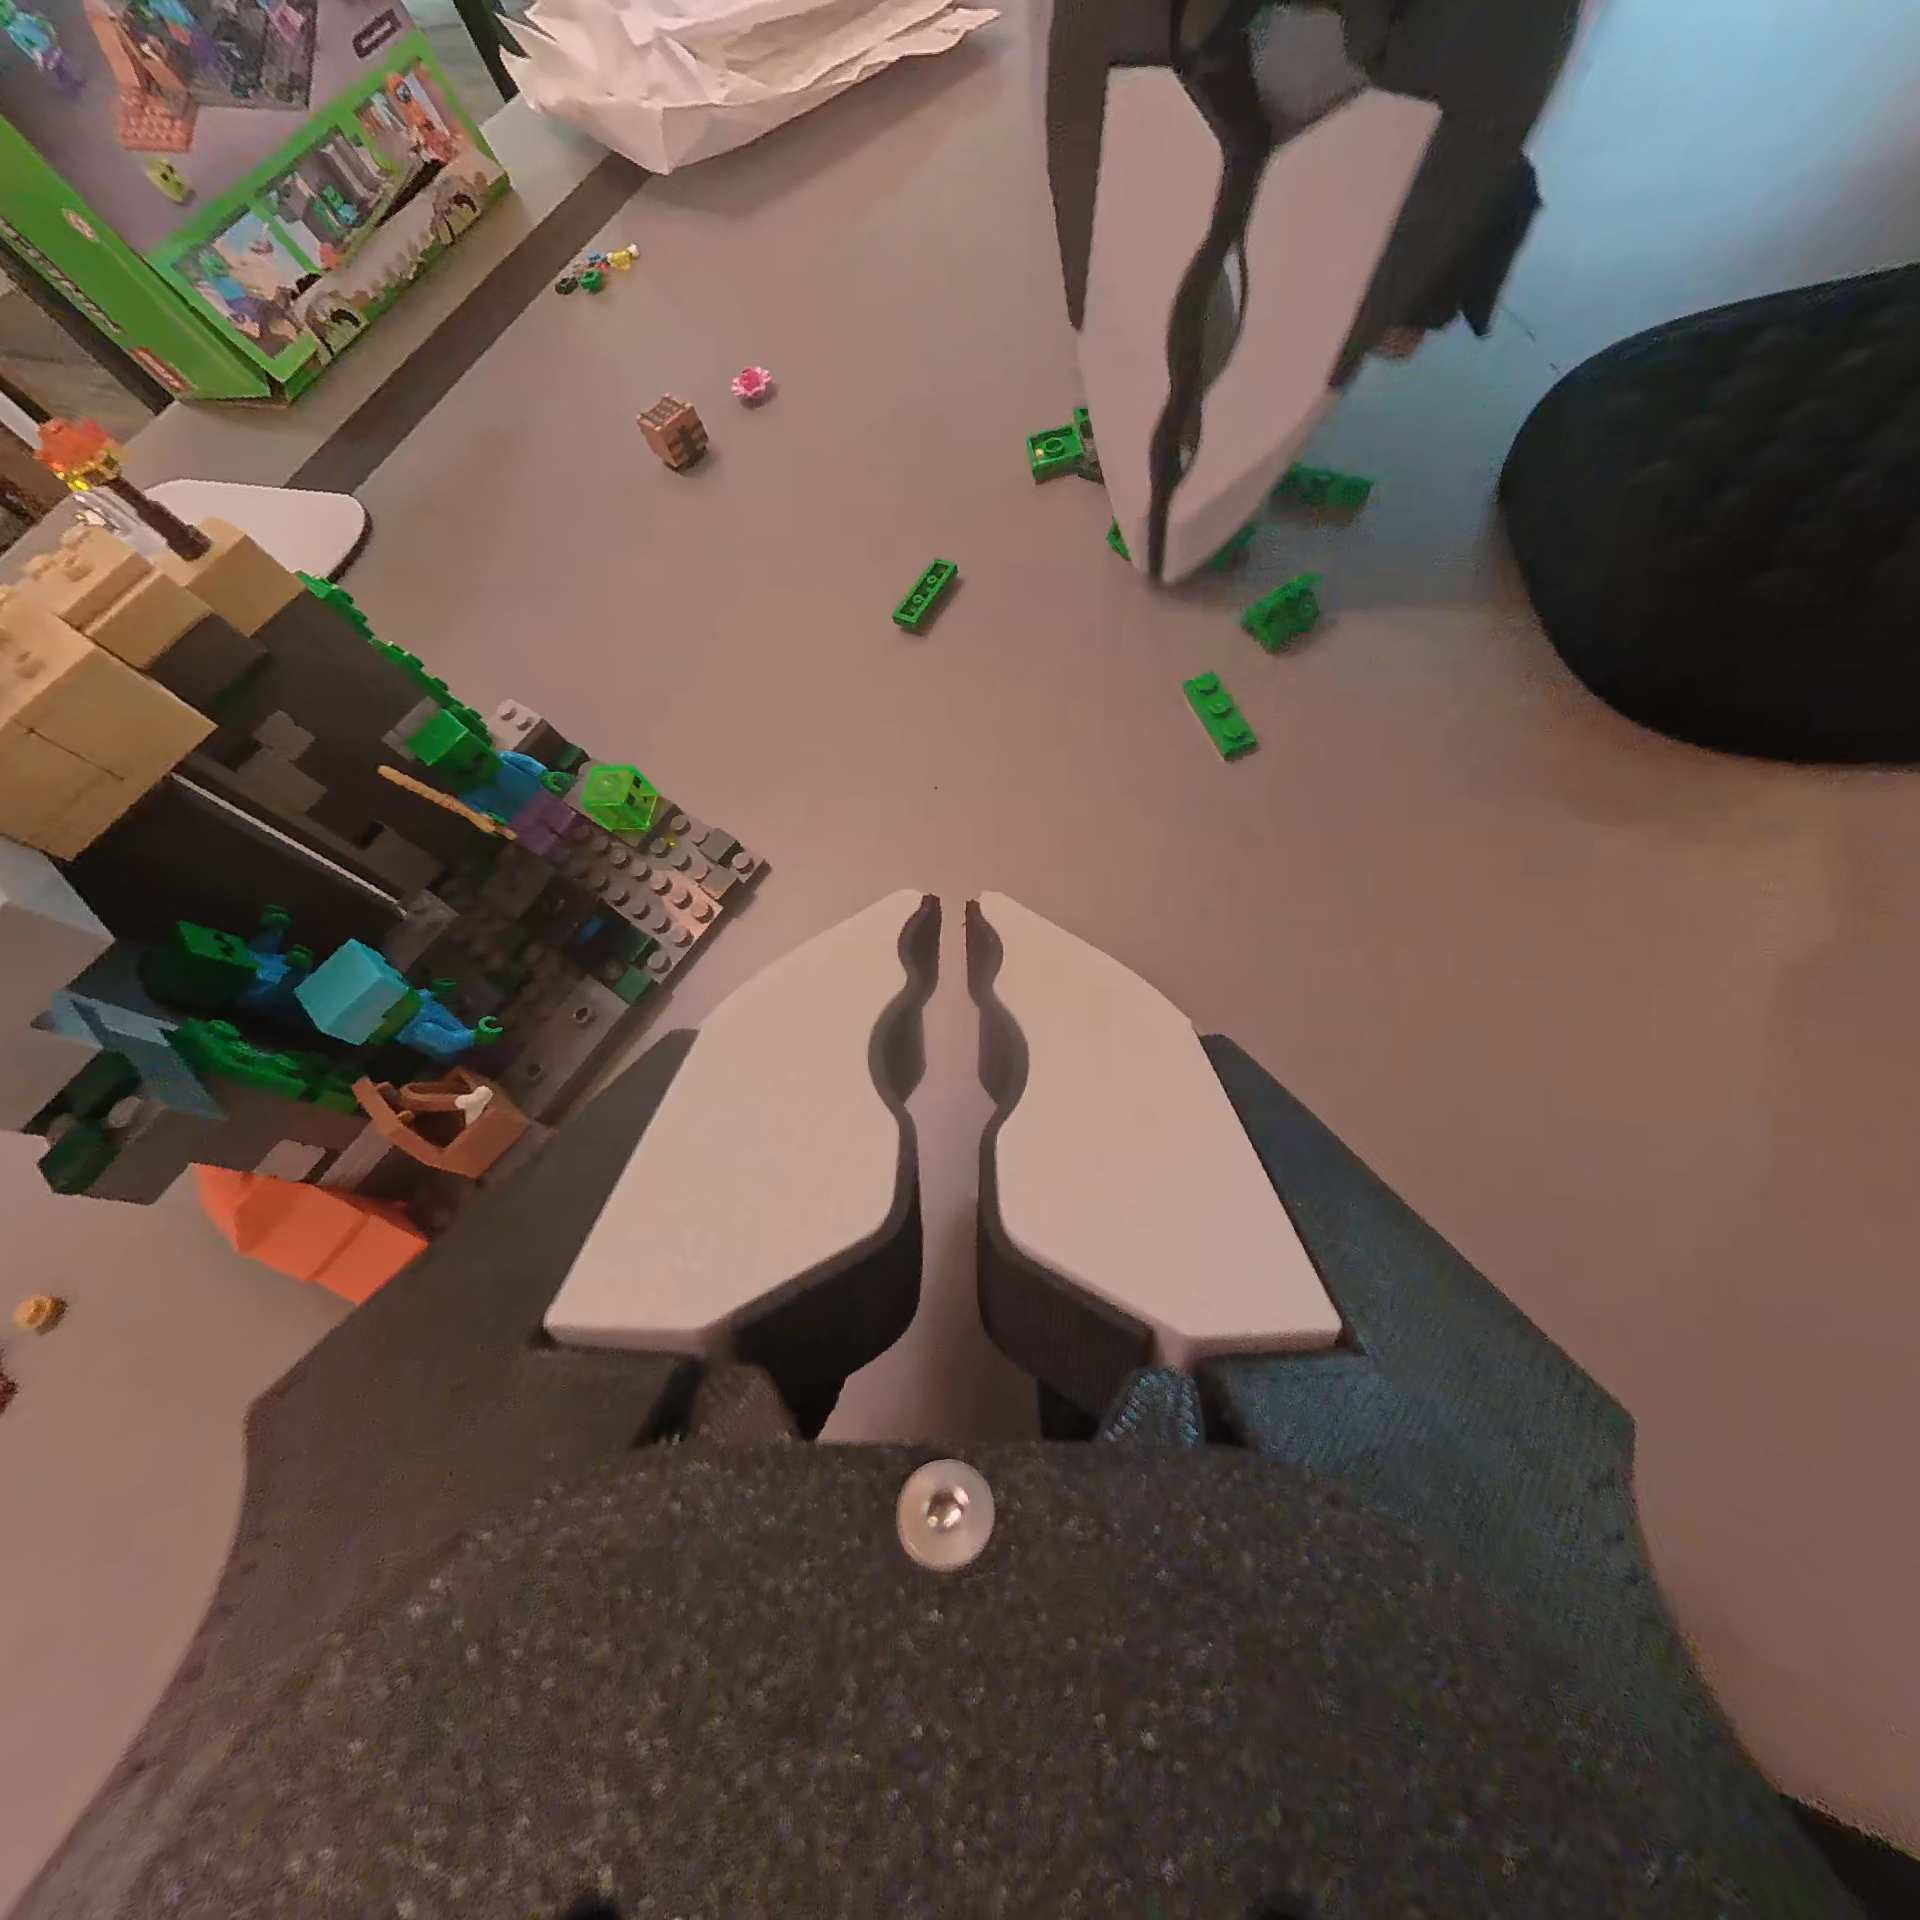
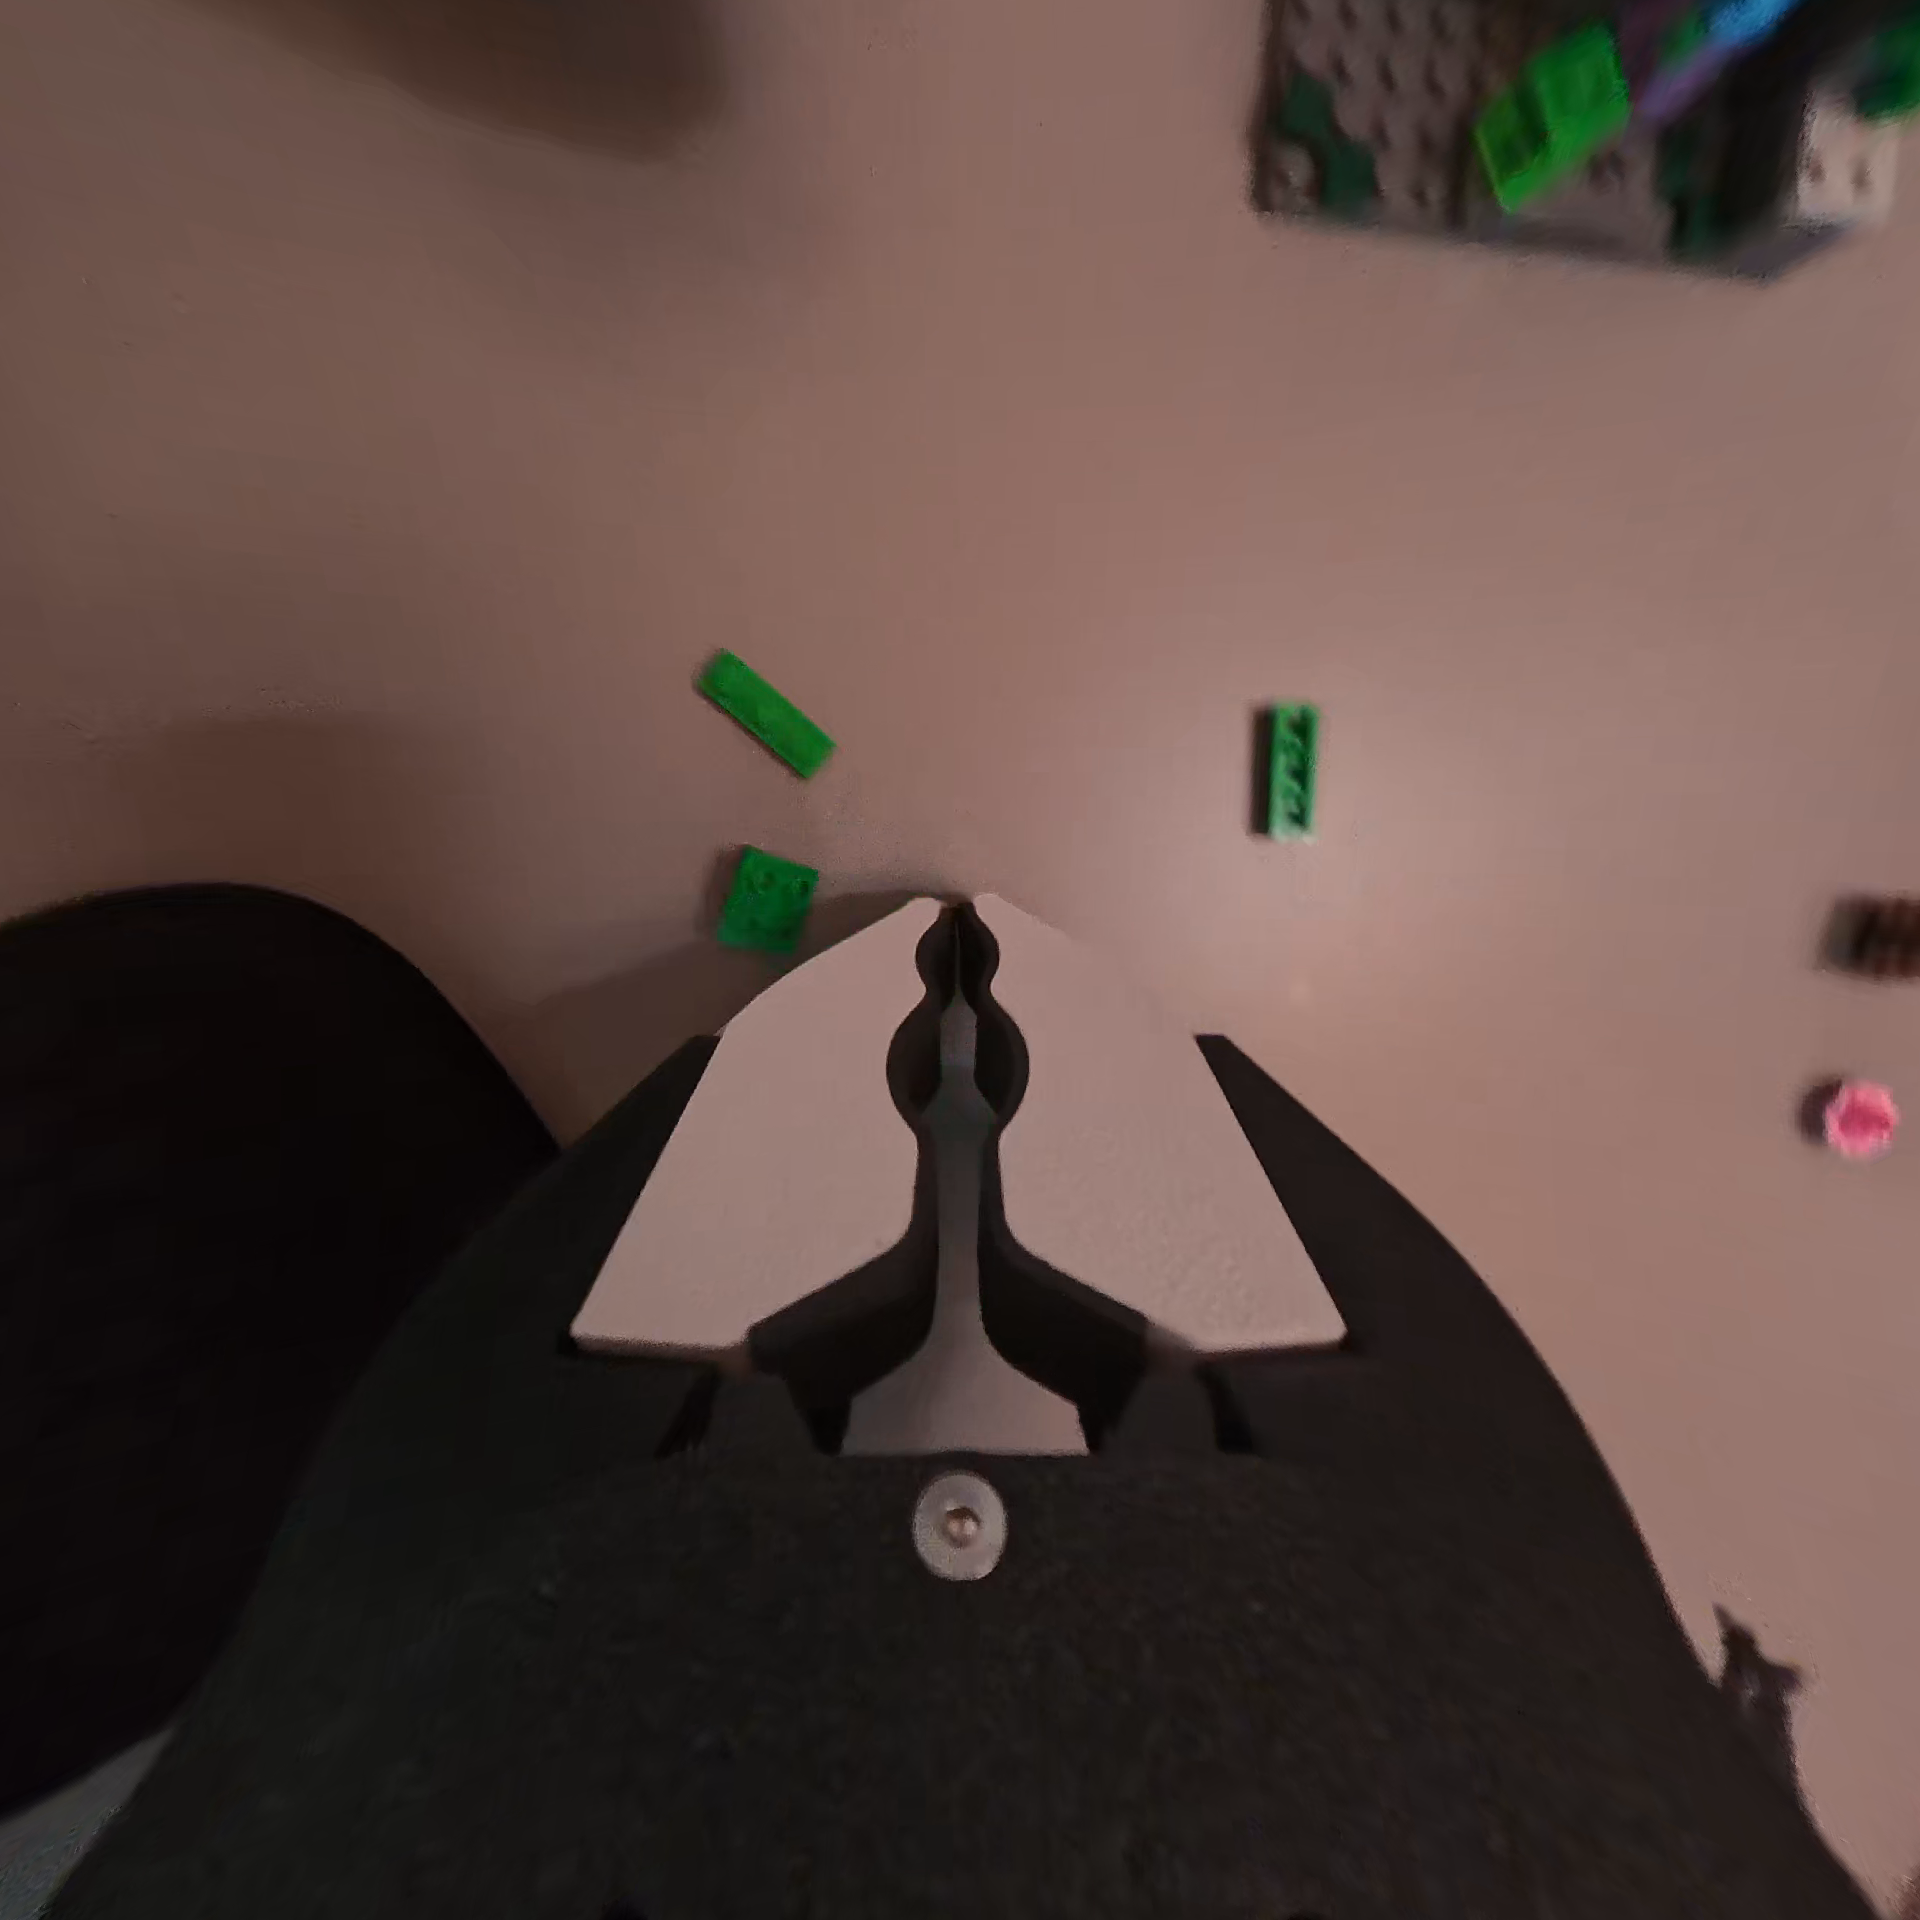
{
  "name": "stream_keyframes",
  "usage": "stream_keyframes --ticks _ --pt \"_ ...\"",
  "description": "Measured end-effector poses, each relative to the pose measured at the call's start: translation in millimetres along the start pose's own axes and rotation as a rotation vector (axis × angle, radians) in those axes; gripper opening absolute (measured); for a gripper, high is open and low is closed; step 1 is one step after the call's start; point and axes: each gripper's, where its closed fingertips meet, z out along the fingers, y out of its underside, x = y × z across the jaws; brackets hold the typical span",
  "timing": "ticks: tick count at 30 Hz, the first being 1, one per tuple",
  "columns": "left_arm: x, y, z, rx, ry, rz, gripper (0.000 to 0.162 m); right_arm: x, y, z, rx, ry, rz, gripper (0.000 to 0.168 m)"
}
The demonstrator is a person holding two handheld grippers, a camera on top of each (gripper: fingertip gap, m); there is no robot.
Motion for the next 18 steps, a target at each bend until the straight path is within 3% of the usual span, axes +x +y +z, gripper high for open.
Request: stream_keyframes --ticks 4,9,16,18 --pt "2 1 1 -0.012 -0.001 0.023 0.004 21 -2 -17 0.066 0.008 0.080 0.001" --pt "0 1 1 -0.008 0.002 0.003 0.004 0 -36 -18 0.135 -0.087 -0.045 0.012" --pt "2 3 2 -0.019 0.006 0.010 0.004 -40 -36 13 -0.018 -0.200 -0.257 0.021" --pt "2 2 2 -0.017 0.006 0.011 0.004 -39 -33 15 -0.044 -0.218 -0.252 0.008"
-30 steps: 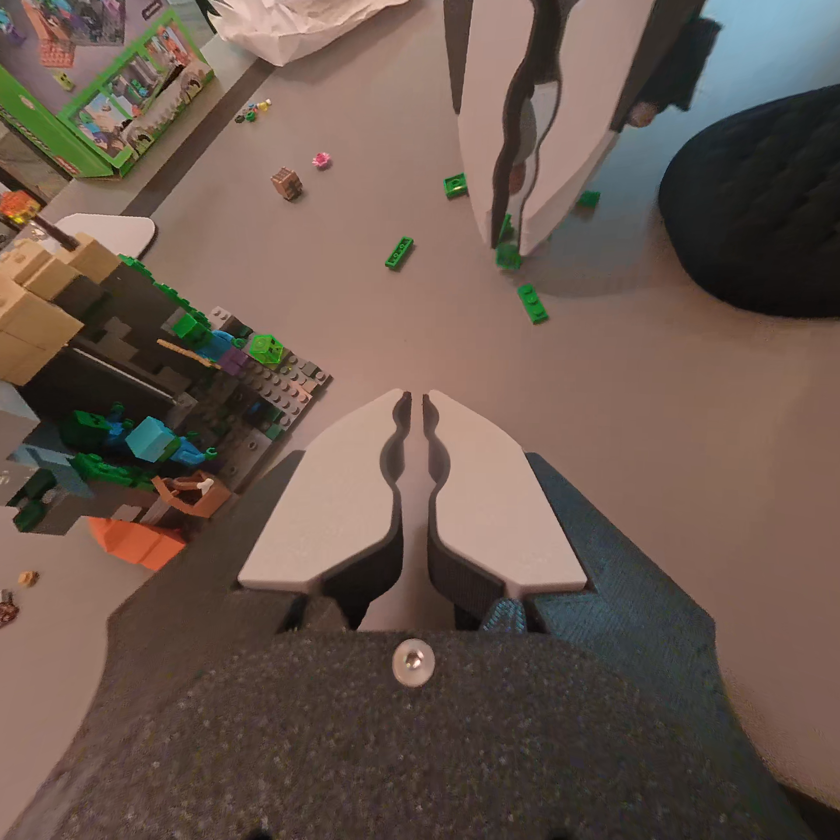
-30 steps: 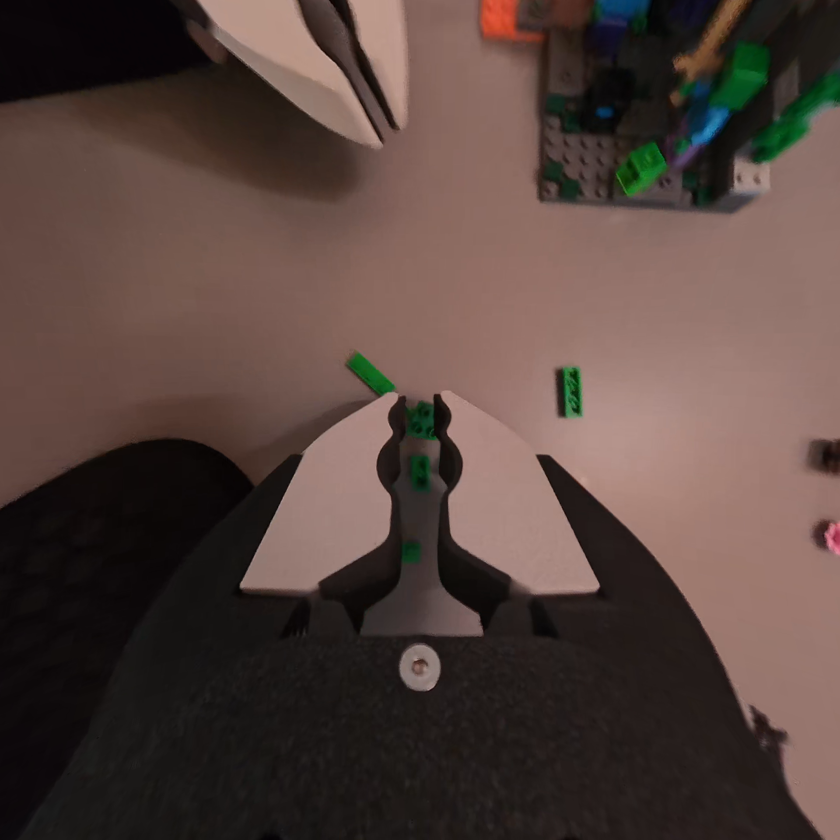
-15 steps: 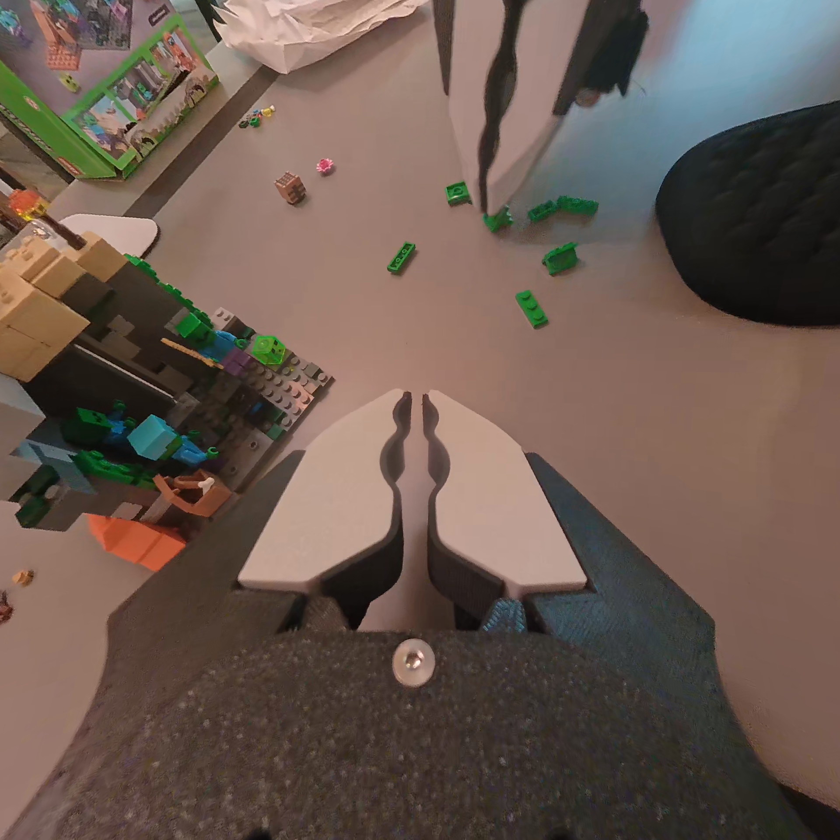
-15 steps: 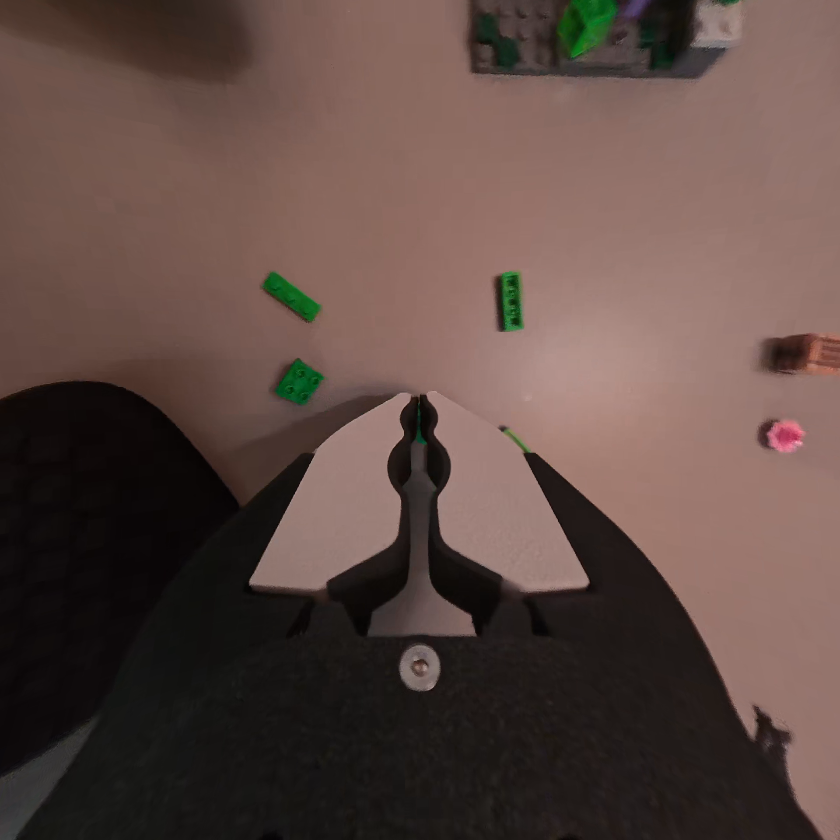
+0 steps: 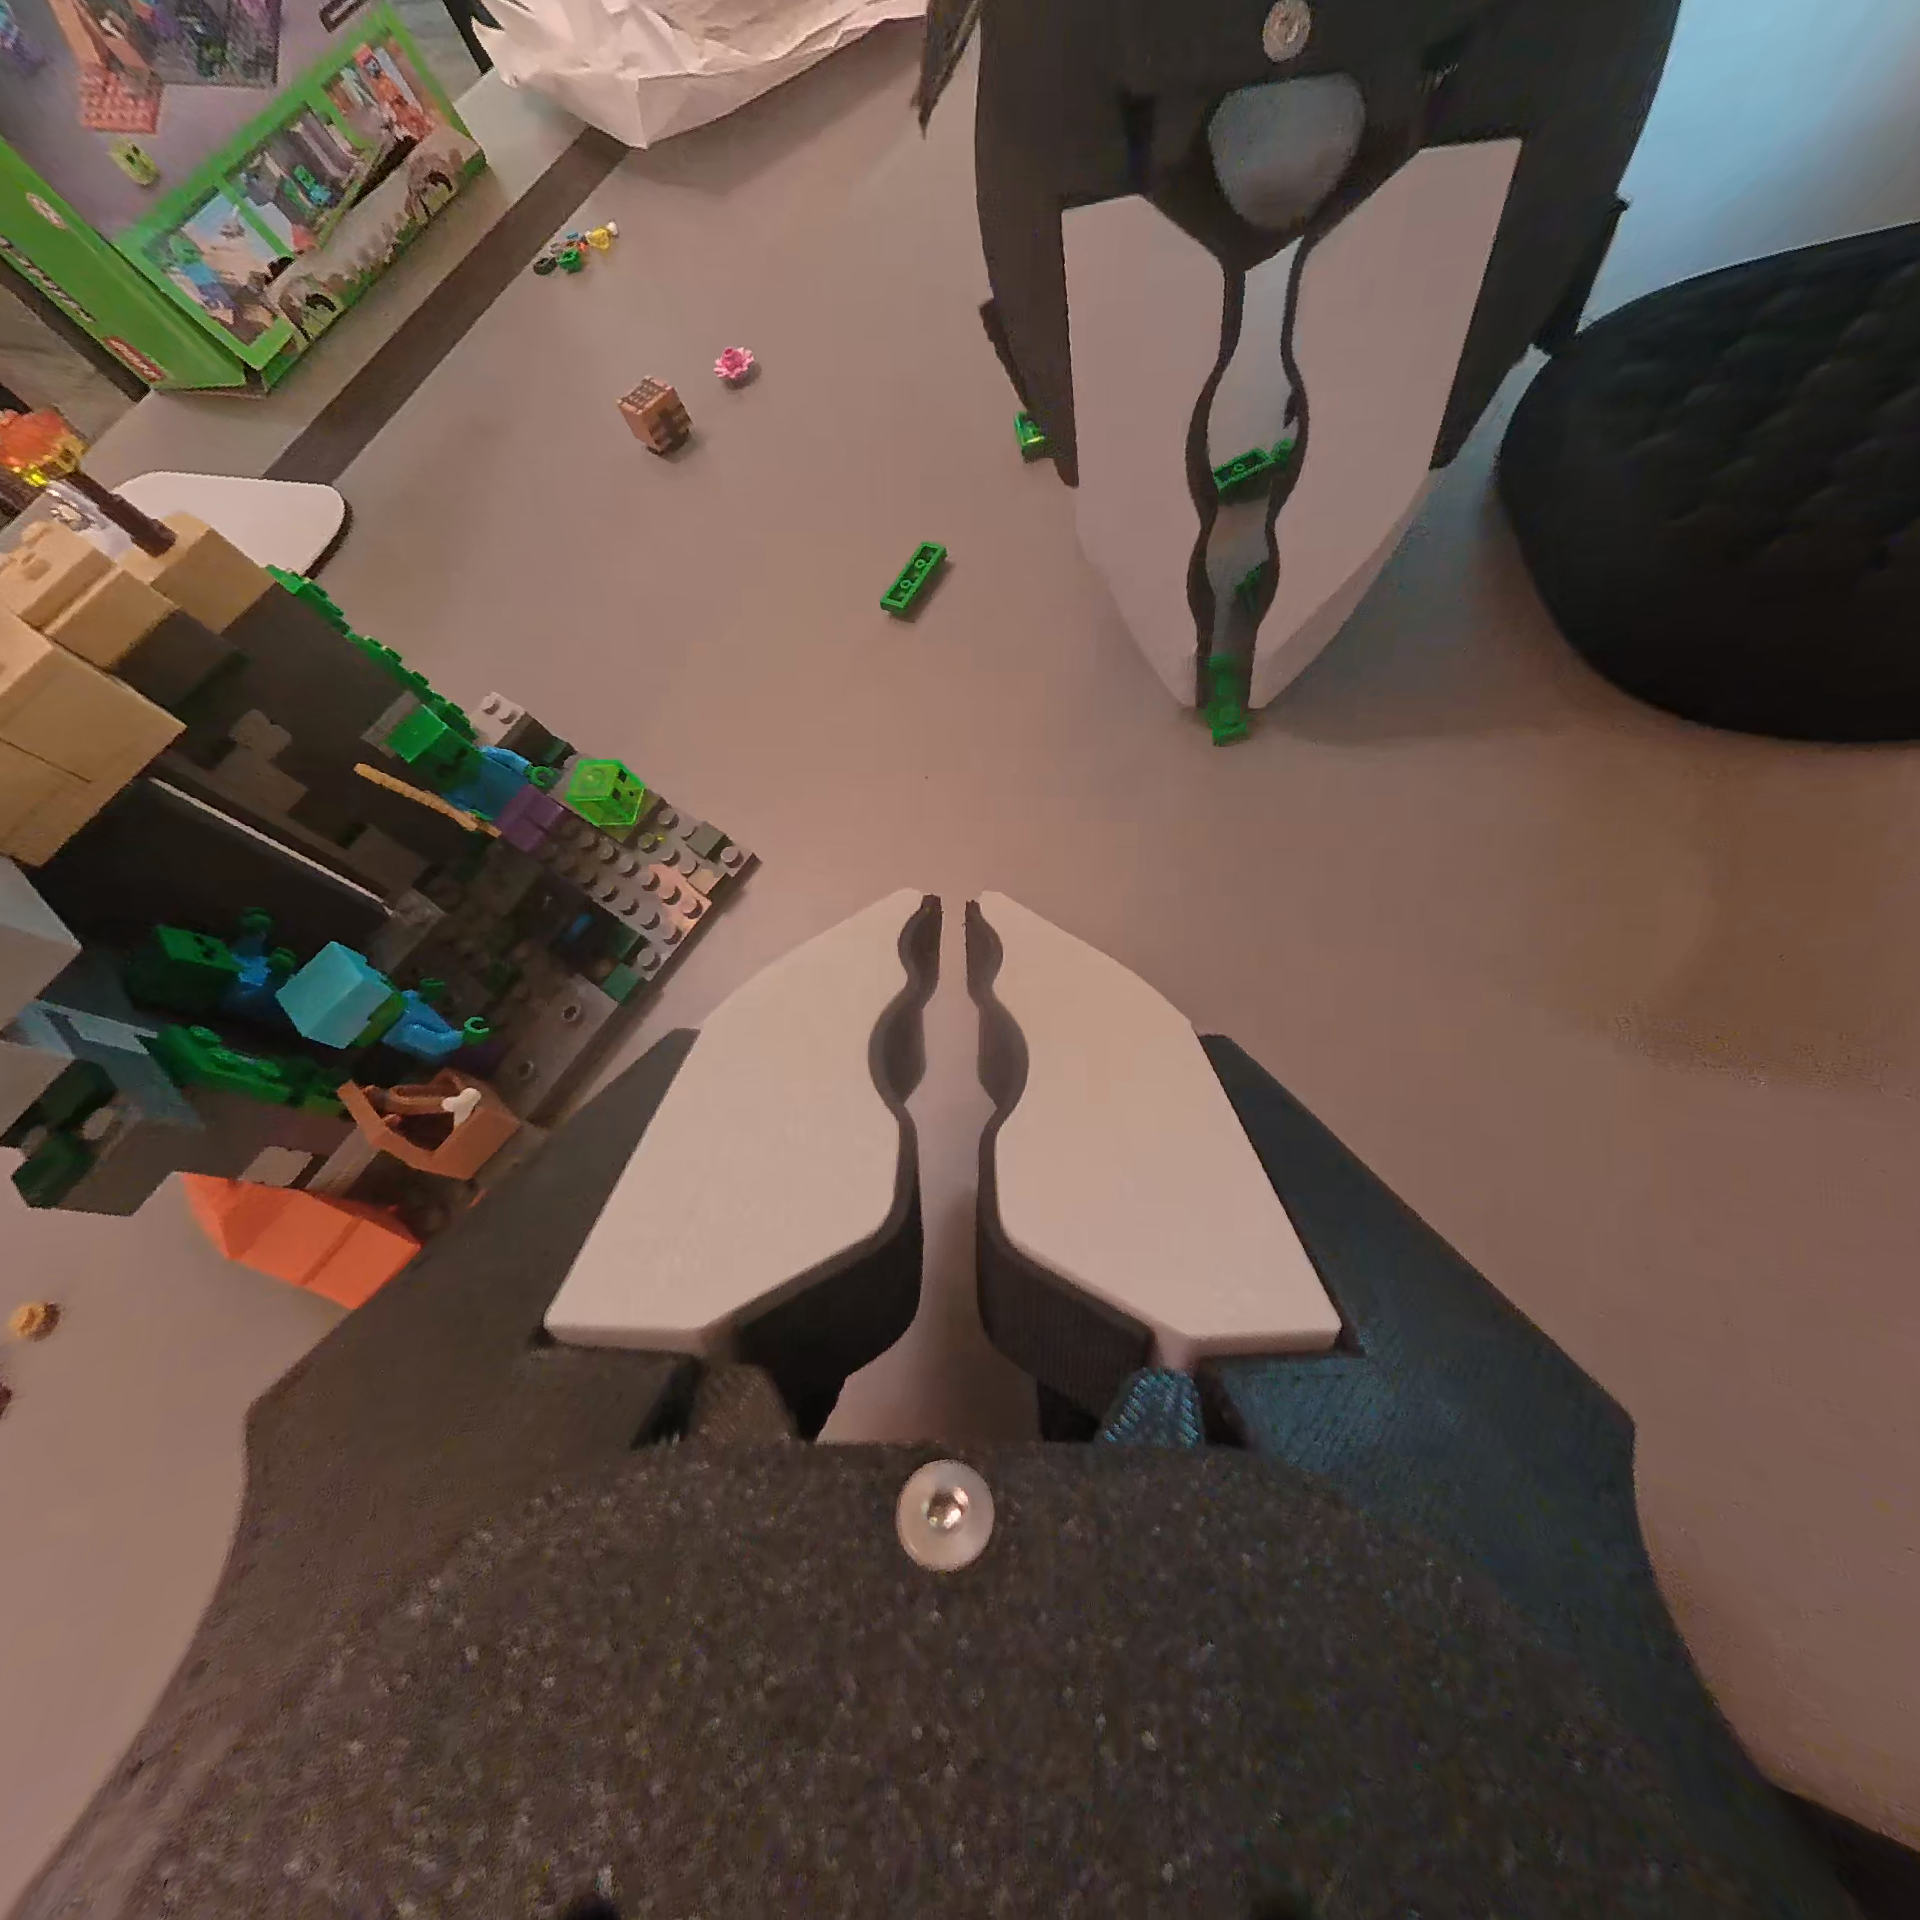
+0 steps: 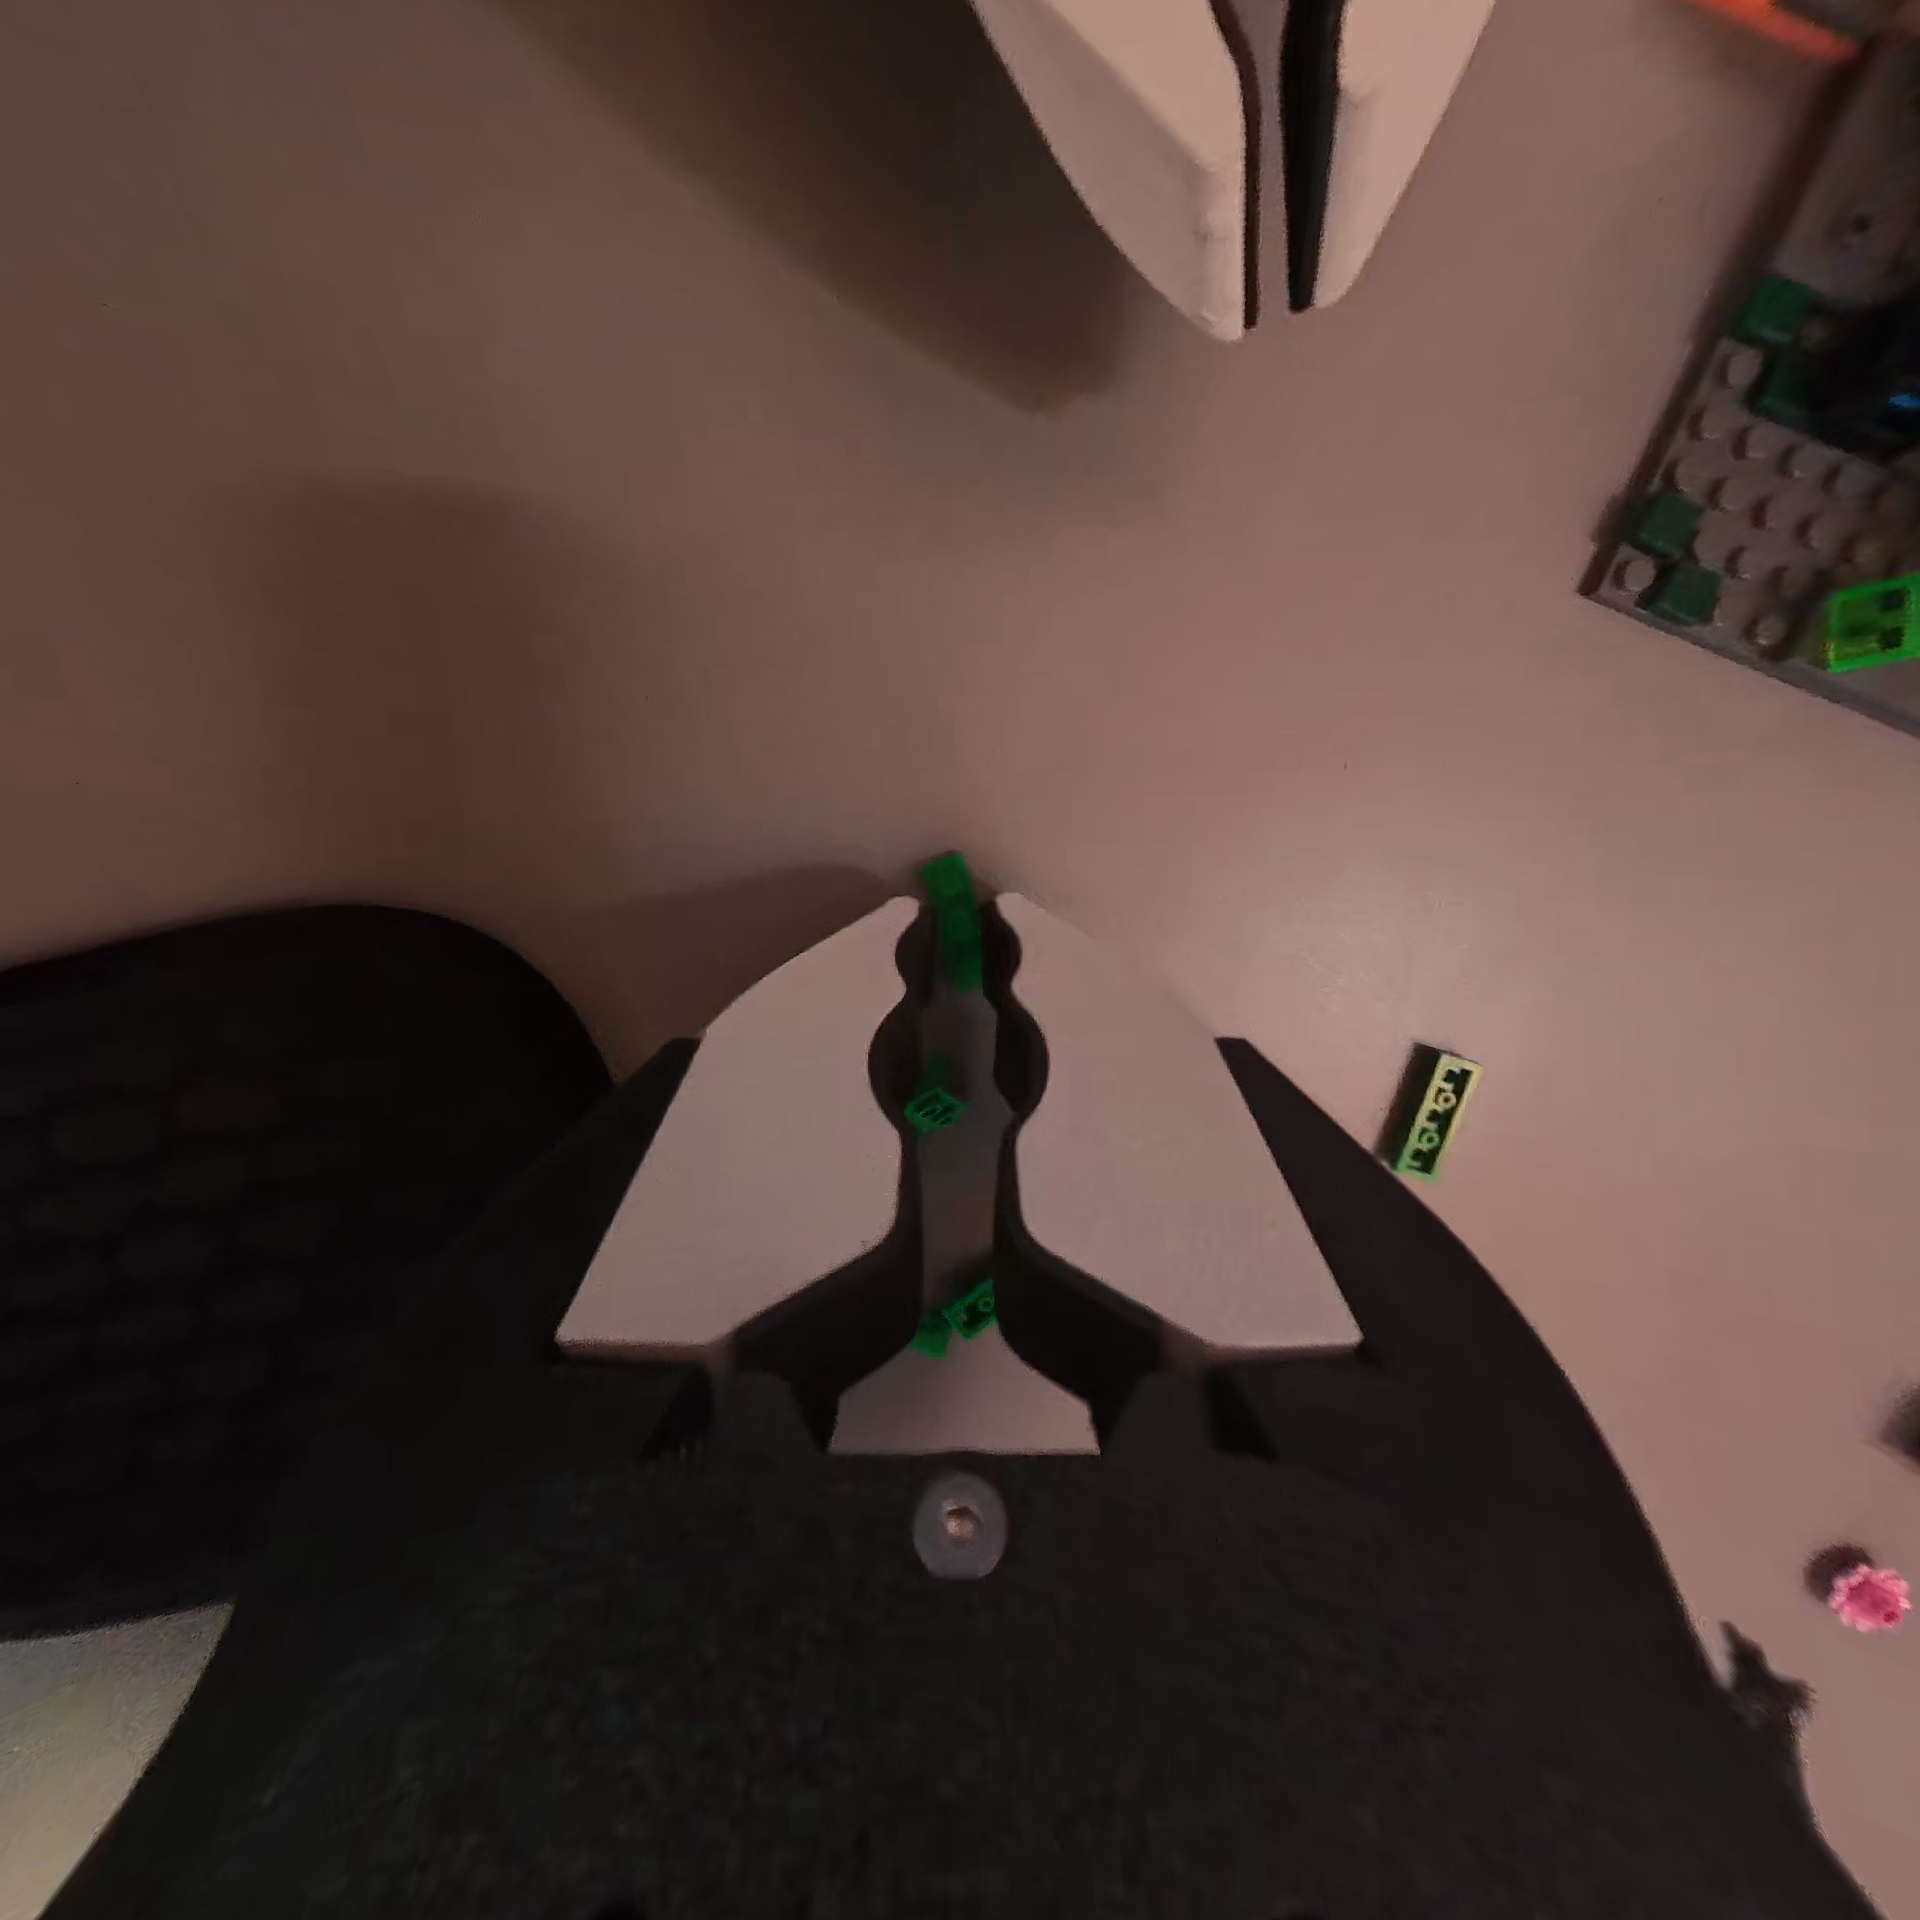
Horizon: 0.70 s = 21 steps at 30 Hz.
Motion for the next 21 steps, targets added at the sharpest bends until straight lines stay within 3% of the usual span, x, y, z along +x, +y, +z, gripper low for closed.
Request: stream_keyframes --ticks 5,10,21 --pt "-1 -2 -2 0.017 -0.001 -0.009 0.004 12 37 -19 -0.108 0.000 0.071 0.007" --pt "2 0 0 -0.002 -0.003 0.027 0.004 32 63 -46 -0.114 0.089 0.172 0.013" --pt "0 -1 -1 0.008 0.003 -0.002 0.004 84 37 -31 -0.003 0.212 0.208 0.019"
